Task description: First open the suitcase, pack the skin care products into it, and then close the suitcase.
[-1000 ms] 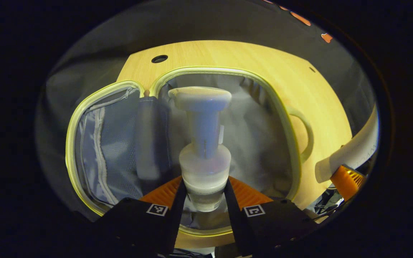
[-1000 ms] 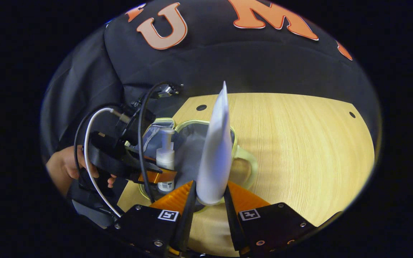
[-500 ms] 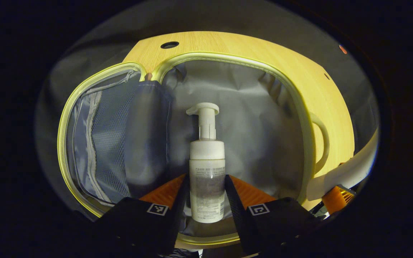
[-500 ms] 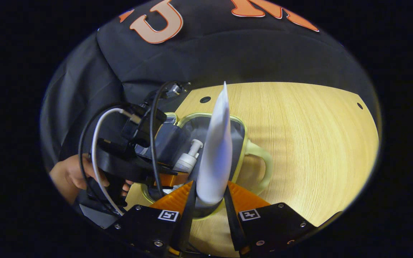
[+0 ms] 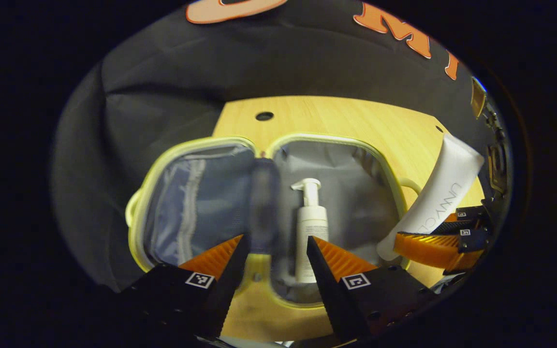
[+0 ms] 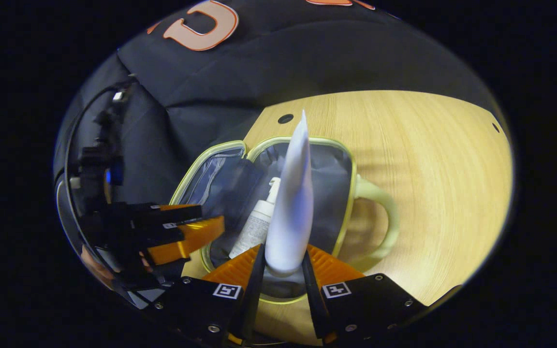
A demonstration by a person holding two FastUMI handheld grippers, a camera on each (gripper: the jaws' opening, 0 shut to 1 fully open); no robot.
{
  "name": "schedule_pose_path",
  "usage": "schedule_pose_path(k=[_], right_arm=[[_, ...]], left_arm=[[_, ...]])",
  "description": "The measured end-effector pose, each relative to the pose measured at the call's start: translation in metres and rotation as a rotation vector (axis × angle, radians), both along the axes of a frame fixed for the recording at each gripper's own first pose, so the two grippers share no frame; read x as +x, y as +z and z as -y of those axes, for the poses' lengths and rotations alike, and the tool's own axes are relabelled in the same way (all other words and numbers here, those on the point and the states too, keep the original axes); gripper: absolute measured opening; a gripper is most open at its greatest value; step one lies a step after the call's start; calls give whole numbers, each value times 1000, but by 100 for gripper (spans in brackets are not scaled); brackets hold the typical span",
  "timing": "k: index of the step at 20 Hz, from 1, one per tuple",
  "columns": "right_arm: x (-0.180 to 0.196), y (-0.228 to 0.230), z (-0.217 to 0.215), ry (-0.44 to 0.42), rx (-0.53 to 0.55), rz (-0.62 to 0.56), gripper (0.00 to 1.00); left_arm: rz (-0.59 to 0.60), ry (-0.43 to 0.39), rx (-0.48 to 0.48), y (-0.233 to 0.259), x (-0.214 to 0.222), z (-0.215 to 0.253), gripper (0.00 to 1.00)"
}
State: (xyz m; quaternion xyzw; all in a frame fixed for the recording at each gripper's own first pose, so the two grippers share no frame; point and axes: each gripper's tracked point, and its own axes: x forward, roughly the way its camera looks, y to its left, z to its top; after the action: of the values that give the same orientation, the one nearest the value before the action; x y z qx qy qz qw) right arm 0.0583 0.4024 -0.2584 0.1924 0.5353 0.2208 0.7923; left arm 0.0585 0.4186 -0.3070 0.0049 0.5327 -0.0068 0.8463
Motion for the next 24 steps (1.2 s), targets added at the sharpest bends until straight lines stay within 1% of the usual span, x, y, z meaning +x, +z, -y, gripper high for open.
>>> schedule_pose_path(k=[3, 4, 5, 7, 10, 11, 12, 14, 16, 17, 20, 22, 23, 24], right_arm=[[-10, -11, -1, 29, 0, -81, 47], [-12, -17, -4, 34, -7, -100, 47], [-14, -23, -8, 43, -14, -121, 47], [-13, -30, -19, 51, -19, -149, 47], [-13, -48, -30, 34, -40, -256, 47], [-12, -53, -35, 25, -36, -277, 47], [-11, -58, -38, 21, -48, -290, 47], [-9, -65, -34, -1, -78, -311, 47], [-5, -69, -35, -25, -96, -318, 46], [-6, -67, -32, -36, -108, -320, 46], [-3, -63, -35, -53, -96, -313, 47], [0, -55, -29, -72, -82, -296, 49], [3, -49, -22, -84, -82, -285, 43], [4, -45, -17, -88, -79, -276, 51]], left_arm=[[49, 69, 32, 21, -13, -29, 81], [53, 86, 41, 24, -19, -40, 82], [49, 105, 51, 27, -25, -49, 81], [45, 142, 49, 28, -35, -60, 81], [34, 185, 59, 23, -47, -76, 81], [35, 198, 67, 22, -48, -82, 82], [34, 209, 69, 22, -52, -87, 81], [30, 238, 73, 18, -55, -99, 82], [33, 290, 77, 15, -57, -115, 81], [44, 329, 75, 14, -56, -125, 81], [103, 469, 66, 17, -49, -165, 81], [117, 533, 73, 13, -51, -191, 81], [115, 554, 81, 10, -53, -202, 81], [120, 560, 88, 7, -52, -209, 81]])
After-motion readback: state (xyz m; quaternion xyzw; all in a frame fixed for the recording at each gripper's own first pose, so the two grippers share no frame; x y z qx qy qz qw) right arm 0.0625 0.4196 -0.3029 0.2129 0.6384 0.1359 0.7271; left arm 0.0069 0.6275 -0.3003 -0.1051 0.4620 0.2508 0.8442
